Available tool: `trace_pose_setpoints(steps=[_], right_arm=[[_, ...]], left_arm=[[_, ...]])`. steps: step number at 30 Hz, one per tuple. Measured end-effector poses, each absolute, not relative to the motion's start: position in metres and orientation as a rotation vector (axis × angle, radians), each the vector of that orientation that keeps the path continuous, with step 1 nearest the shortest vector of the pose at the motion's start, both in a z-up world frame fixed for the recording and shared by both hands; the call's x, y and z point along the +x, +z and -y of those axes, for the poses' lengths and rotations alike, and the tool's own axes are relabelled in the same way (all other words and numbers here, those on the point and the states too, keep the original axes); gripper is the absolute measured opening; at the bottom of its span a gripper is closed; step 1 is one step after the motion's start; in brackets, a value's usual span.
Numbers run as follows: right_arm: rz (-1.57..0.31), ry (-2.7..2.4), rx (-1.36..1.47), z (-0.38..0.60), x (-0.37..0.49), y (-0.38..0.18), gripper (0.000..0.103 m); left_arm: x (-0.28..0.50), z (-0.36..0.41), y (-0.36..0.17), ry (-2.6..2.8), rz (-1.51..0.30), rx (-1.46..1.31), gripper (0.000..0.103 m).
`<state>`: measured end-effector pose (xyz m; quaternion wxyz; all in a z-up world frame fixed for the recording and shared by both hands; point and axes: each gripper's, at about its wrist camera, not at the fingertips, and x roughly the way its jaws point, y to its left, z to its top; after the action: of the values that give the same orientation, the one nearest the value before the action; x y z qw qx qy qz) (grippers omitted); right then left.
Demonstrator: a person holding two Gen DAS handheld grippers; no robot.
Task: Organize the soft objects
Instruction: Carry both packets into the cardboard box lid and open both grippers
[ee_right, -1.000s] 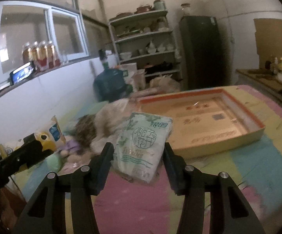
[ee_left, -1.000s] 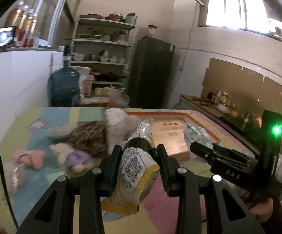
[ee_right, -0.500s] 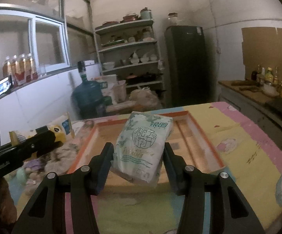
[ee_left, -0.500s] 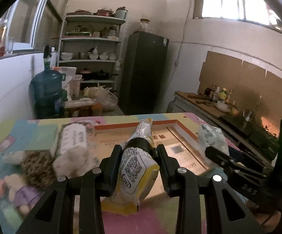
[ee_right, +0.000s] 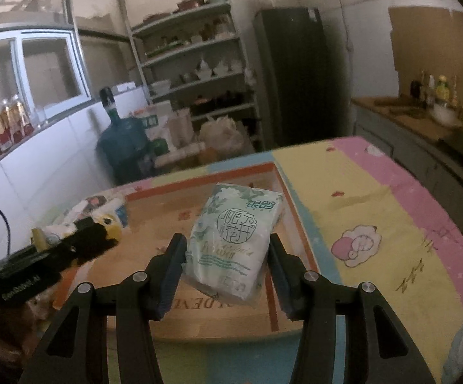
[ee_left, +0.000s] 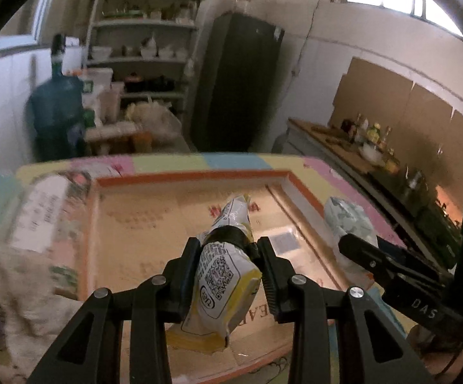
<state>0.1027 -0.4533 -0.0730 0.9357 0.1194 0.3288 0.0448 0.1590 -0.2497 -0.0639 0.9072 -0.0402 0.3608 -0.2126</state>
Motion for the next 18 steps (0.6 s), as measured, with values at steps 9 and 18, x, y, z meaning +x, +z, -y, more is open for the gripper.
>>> trace_pose_setpoints(steps=[9, 18], right_arm=[[-0.761, 0.126, 0.238, 0.452, 0.127, -0.095, 0.052], [-0.807, 0.143, 0.207, 0.444, 0.137, -0.107, 0.056]], left_arm=[[0.168, 0.26, -0.086, -0.381, -0.781, -0.022, 0.038], [0.174, 0.26, -0.1, -0.365, -0.844, 0.021, 0.047]])
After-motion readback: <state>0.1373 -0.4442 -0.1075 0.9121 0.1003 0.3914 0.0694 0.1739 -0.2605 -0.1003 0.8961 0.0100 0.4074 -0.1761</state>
